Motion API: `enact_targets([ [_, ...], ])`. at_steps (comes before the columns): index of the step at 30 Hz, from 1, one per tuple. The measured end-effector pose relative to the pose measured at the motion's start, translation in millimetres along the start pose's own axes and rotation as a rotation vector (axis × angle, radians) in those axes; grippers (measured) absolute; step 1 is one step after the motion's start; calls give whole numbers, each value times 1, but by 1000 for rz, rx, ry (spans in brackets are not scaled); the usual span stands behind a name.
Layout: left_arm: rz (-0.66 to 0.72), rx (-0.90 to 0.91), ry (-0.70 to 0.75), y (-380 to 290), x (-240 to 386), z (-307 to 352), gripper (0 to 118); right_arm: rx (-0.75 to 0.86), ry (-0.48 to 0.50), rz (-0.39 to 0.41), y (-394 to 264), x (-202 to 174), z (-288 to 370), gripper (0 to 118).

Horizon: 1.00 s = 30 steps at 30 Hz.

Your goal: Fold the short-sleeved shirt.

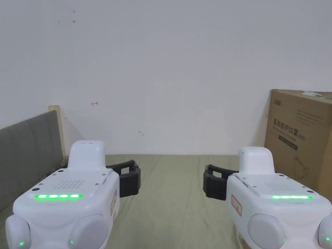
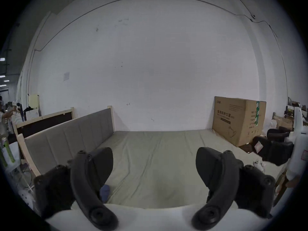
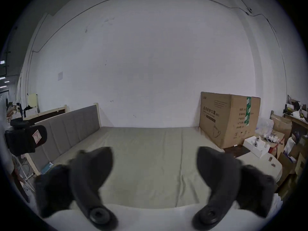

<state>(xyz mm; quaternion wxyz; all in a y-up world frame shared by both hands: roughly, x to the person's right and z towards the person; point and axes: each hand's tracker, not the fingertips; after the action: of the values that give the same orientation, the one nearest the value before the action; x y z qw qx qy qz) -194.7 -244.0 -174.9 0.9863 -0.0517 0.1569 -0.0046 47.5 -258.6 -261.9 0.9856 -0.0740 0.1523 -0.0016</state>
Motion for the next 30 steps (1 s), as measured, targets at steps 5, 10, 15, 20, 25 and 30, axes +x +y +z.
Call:
enact_targets([
  [5, 32, 61, -40, -1, -3, -2, 110, 47, -21, 13, 2, -1, 3, 118],
  [10, 50, 38, -11, 0, -3, -5, 110, 43, -36, -7, 3, 1, 1, 118],
  [15, -5, 1, 1, -1, 4, -10, 110, 27, -29, 2, 0, 2, 1, 118],
  [20, 21, -62, -47, -4, 4, -13, 110, 19, -29, -1, -2, 3, 1, 118],
  [25, -3, -14, -27, -5, 9, -11, 110, 18, -41, 3, -3, 5, 0, 118],
  [30, -17, -45, -34, -2, 9, -14, 110, 15, -46, -3, -2, 6, -2, 118],
])
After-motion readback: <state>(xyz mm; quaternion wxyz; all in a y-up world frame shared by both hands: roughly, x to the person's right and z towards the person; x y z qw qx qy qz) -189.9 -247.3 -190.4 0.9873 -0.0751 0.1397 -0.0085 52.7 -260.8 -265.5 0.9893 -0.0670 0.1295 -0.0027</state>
